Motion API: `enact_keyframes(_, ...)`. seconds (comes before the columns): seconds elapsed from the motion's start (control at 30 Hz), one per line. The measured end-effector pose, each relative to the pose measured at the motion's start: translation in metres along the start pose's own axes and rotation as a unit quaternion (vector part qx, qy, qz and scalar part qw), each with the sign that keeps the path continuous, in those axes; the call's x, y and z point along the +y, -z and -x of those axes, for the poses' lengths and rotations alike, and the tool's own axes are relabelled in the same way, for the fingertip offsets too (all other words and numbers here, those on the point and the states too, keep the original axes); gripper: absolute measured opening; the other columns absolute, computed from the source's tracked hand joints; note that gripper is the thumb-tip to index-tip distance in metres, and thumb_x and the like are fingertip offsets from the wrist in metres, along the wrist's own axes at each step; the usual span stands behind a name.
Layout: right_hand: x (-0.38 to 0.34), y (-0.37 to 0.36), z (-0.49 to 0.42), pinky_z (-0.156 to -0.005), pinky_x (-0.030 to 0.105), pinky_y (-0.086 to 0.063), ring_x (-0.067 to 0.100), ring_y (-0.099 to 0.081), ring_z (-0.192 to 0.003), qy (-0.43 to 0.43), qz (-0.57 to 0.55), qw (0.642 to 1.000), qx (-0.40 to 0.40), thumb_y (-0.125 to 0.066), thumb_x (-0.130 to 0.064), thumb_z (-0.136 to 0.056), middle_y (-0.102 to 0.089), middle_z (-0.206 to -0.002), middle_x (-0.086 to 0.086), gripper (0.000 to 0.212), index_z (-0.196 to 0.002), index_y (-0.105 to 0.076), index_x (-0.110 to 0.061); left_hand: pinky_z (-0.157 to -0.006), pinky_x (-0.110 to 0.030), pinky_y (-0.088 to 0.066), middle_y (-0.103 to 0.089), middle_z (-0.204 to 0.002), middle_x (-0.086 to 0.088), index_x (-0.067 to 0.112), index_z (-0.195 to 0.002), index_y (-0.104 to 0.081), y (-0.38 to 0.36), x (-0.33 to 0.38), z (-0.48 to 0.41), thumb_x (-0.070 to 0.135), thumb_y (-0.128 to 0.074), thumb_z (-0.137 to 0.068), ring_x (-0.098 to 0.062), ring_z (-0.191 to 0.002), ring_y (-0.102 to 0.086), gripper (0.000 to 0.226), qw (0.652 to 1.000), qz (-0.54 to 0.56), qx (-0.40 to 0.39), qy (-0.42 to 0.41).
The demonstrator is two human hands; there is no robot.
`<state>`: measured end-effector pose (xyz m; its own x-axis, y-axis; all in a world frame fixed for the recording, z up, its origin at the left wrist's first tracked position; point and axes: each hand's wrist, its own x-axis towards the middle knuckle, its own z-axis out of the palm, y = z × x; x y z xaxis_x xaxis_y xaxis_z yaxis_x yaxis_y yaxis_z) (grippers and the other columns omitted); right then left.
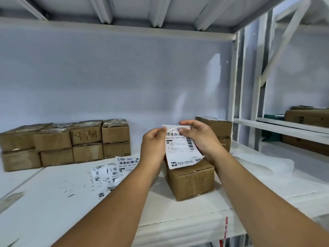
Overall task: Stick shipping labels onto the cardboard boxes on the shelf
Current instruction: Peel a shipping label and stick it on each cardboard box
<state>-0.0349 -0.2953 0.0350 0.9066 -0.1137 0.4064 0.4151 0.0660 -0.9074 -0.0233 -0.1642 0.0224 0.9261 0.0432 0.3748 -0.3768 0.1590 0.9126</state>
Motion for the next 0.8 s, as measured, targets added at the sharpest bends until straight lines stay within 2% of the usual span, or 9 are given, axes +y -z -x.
enact_keyframes(0.13,-0.001,0.002,0.002,-0.050,0.019,-0.050,0.007,-0.066,-0.055,0.013,0.027,1.000,-0.001,-0.066,0.003,-0.083,-0.070,-0.063,-0.005,0.018,-0.093,-0.063,-0.012,-0.069,-0.038,-0.046,-0.068,-0.072,-0.012,0.016,-0.063,-0.064,0.002,0.001,0.000,0.008,-0.051,-0.090,-0.027,-0.072,-0.063,0.030,1.000,0.006,0.000,-0.001)
enact_keyframes(0.3,0.002,0.005,0.003,-0.057,0.025,-0.052,0.011,-0.063,-0.061,0.065,0.060,0.996,0.030,-0.066,0.008,-0.081,-0.061,-0.076,0.001,0.028,-0.082,-0.051,-0.016,-0.068,-0.034,-0.043,-0.064,-0.071,-0.011,0.017,-0.056,-0.062,0.004,0.002,0.003,0.005,-0.056,-0.086,-0.024,-0.071,-0.059,0.032,1.000,0.008,-0.003,-0.009)
enact_keyframes(0.4,-0.002,0.004,0.006,-0.055,0.019,-0.051,0.008,-0.060,-0.063,0.096,0.082,0.992,0.023,-0.065,0.009,-0.082,-0.060,-0.075,-0.002,0.024,-0.078,-0.058,-0.014,-0.068,-0.032,-0.042,-0.064,-0.069,-0.009,0.016,-0.058,-0.061,0.005,0.005,0.002,0.006,-0.057,-0.086,-0.023,-0.069,-0.058,0.030,1.000,0.025,0.005,-0.016)
enact_keyframes(0.53,0.001,0.000,0.006,-0.054,0.013,-0.047,-0.003,-0.059,-0.056,0.112,0.135,0.984,-0.009,-0.068,0.007,-0.080,-0.065,-0.062,-0.015,0.023,-0.074,-0.066,-0.015,-0.067,-0.031,-0.044,-0.064,-0.073,-0.010,0.014,-0.063,-0.063,0.007,0.005,0.004,0.007,-0.058,-0.087,-0.023,-0.067,-0.058,0.025,0.999,0.036,0.008,-0.014)
enact_keyframes(0.57,0.001,0.000,0.006,-0.053,0.012,-0.045,-0.004,-0.058,-0.054,0.114,0.144,0.983,-0.011,-0.068,0.007,-0.080,-0.064,-0.060,-0.017,0.022,-0.075,-0.066,-0.015,-0.065,-0.029,-0.045,-0.065,-0.072,-0.010,0.014,-0.065,-0.063,0.007,0.006,0.004,0.006,-0.058,-0.087,-0.022,-0.065,-0.059,0.024,0.999,0.039,0.007,-0.009)
enact_keyframes(0.63,0.002,0.001,0.004,-0.054,0.013,-0.045,-0.003,-0.056,-0.053,0.116,0.154,0.981,-0.010,-0.068,0.007,-0.080,-0.062,-0.060,-0.018,0.023,-0.076,-0.064,-0.016,-0.052,-0.018,-0.044,-0.063,-0.060,-0.005,0.009,-0.070,-0.063,0.006,0.009,0.006,0.004,-0.057,-0.087,-0.015,-0.050,-0.057,0.019,0.998,0.062,-0.002,0.010)
enact_keyframes(0.7,0.003,0.001,0.003,-0.062,0.021,-0.048,0.006,-0.055,-0.063,0.117,0.161,0.980,-0.011,-0.069,0.006,-0.079,-0.063,-0.075,-0.012,0.027,-0.078,-0.064,-0.021,-0.038,-0.011,-0.033,-0.054,-0.043,0.002,0.005,-0.071,-0.060,0.006,0.012,0.009,0.000,-0.054,-0.087,-0.007,-0.033,-0.047,0.017,0.996,0.088,-0.016,0.029)
enact_keyframes(0.73,0.004,0.001,0.002,-0.066,0.026,-0.049,0.012,-0.053,-0.068,0.117,0.162,0.980,-0.012,-0.069,0.006,-0.079,-0.061,-0.082,-0.006,0.029,-0.079,-0.063,-0.022,-0.035,-0.010,-0.029,-0.049,-0.038,0.004,0.004,-0.070,-0.058,0.006,0.013,0.010,-0.001,-0.052,-0.087,-0.006,-0.029,-0.042,0.018,0.995,0.096,-0.023,0.034)
enact_keyframes(0.8,0.004,0.001,0.002,-0.067,0.031,-0.049,0.016,-0.054,-0.069,0.112,0.161,0.980,-0.013,-0.070,0.005,-0.079,-0.060,-0.082,0.000,0.028,-0.078,-0.064,-0.022,-0.034,-0.012,-0.028,-0.043,-0.033,0.007,0.004,-0.070,-0.057,0.005,0.013,0.011,-0.001,-0.050,-0.088,-0.004,-0.028,-0.037,0.019,0.994,0.101,-0.031,0.035)
